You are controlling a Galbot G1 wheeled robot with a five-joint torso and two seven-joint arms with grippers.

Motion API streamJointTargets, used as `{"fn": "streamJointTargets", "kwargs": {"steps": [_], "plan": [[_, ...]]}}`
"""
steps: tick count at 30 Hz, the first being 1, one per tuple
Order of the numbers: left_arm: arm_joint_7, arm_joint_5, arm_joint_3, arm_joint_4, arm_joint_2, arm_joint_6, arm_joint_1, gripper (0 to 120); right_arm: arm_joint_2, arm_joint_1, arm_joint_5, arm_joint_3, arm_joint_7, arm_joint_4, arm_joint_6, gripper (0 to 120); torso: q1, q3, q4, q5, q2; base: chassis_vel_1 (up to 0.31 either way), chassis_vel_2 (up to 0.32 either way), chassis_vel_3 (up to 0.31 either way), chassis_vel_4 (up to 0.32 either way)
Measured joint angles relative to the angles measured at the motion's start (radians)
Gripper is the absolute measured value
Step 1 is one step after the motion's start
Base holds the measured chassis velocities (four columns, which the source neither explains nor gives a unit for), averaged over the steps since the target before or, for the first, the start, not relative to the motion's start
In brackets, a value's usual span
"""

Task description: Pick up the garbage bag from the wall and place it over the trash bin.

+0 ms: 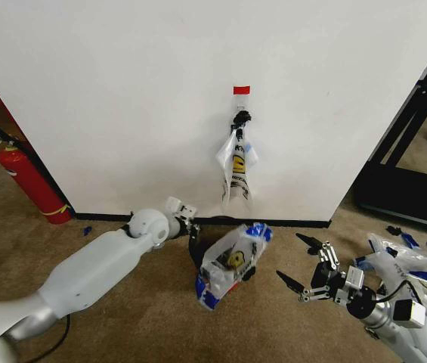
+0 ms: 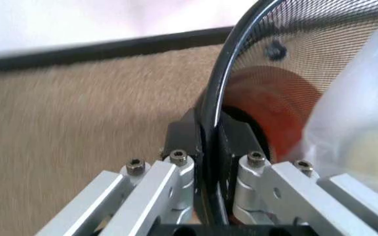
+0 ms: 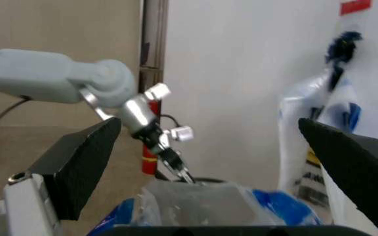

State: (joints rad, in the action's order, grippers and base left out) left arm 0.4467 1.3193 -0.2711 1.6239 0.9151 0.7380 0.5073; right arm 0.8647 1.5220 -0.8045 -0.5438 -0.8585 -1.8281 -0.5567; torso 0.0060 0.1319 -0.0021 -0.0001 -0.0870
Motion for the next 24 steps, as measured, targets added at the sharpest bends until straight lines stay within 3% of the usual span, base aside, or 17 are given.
{"fn": "streamJointTargets", "kwargs": {"steps": [2, 8, 9, 11, 14, 24], "plan": [[0.017, 0.017, 0.007, 0.007, -0.002, 0.000, 0.004, 5, -0.001, -0.001, -0.002, 0.003, 0.005, 0.002, 0.002, 100, 0.000, 0.000, 0.0000, -0.0001, 0.000, 0.000, 0.000, 0.000, 0.000], [0.427, 0.407, 0.202, 0.209, -0.038, -0.026, 0.176, 5, -0.009, -0.025, -0.023, 0.066, 0.156, 0.013, 0.029, 100, 0.000, 0.000, -0.0001, -0.0001, 0.000, 0.000, 0.000, 0.000, 0.000], [0.427, 0.407, 0.202, 0.209, -0.038, -0.026, 0.176, 5, -0.009, -0.025, -0.023, 0.066, 0.156, 0.013, 0.029, 100, 0.000, 0.000, -0.0001, -0.0001, 0.000, 0.000, 0.000, 0.000, 0.000], [0.508, 0.436, 0.286, 0.303, -0.033, -0.102, 0.316, 5, -0.009, -0.047, -0.011, 0.104, 0.266, 0.004, 0.045, 100, 0.000, 0.000, -0.0001, -0.0002, 0.000, 0.000, 0.000, 0.000, 0.000], [0.526, 0.401, 0.367, 0.348, 0.018, -0.195, 0.441, 5, -0.007, -0.085, 0.022, 0.147, 0.346, 0.005, 0.053, 100, 0.000, 0.000, 0.0003, 0.0000, 0.000, 0.000, 0.000, 0.000, 0.000], [0.552, 0.338, 0.373, 0.364, 0.105, -0.243, 0.497, 5, 0.000, -0.087, 0.062, 0.154, 0.403, -0.013, 0.066, 100, 0.000, 0.000, -0.0002, 0.0002, 0.000, 0.000, 0.000, 0.000, 0.000]]}}
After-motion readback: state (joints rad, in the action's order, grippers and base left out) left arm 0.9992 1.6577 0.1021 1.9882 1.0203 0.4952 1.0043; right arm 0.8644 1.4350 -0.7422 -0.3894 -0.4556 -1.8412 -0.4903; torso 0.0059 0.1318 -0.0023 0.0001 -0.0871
